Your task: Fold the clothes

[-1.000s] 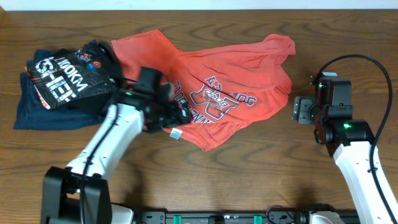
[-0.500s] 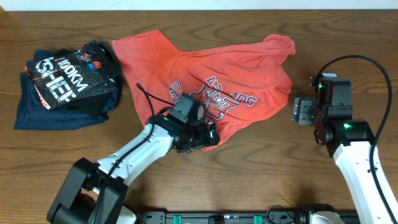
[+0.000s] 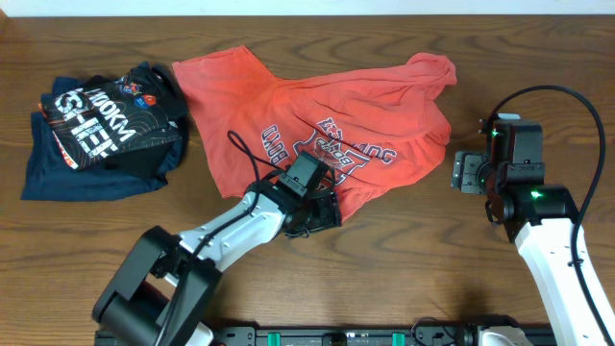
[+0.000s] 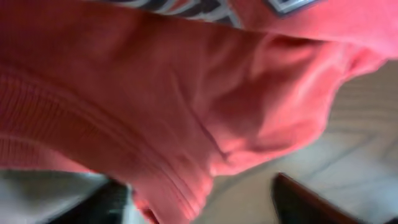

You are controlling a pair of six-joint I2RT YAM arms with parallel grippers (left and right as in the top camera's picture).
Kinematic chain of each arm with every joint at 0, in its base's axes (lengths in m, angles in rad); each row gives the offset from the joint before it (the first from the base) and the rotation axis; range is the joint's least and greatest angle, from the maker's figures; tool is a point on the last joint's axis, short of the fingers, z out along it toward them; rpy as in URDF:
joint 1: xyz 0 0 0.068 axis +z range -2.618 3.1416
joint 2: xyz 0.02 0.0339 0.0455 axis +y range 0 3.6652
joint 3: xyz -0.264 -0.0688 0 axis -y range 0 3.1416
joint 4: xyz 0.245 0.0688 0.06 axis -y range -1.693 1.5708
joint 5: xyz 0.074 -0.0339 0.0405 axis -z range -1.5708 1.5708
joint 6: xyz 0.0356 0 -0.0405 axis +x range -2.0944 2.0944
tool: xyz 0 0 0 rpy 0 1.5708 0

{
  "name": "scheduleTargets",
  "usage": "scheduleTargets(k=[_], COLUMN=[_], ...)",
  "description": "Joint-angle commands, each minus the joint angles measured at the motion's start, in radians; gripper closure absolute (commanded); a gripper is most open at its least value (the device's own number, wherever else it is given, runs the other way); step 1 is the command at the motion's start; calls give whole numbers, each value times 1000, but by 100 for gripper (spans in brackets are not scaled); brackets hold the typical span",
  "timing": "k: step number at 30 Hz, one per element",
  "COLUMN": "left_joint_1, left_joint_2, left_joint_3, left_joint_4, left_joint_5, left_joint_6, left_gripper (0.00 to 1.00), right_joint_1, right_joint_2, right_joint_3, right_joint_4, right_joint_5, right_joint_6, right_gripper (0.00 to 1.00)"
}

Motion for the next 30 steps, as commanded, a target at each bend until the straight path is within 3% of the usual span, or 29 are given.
scheduleTargets(k=[1,6,11,14,17,22,30], left_joint_1=[-1,6,102,237,405,631,646], left_joint_2=[21,19,-21,-87,-156,-219,-215], left_joint_3=[-8,-8,-8,-8,-8,-8,-8], left_joint_4=[-4,-55,-275,-439,-494,-440,-438], left_joint_5=[-17,-18,-135,-318,-440,-385,-314], left_joint_6=[-4,-3,66,132,196,219,219], left_gripper=[56,94,94,94,94,94,94], right_joint_1=[-7,-8,-11,-21,-29,-29,-23], right_joint_2=[-5,-5,-5,-5,-5,-4,85], right_joint_3=[11,11,11,11,11,11,11], right_joint_4=[-7,-7,-8,-11,-13,-10,-1], right_joint_5=[10,10,10,10,10,-61,-270], right_joint_6=[5,5,5,5,5,5,-53], right_gripper=[17,17,17,17,17,19,24])
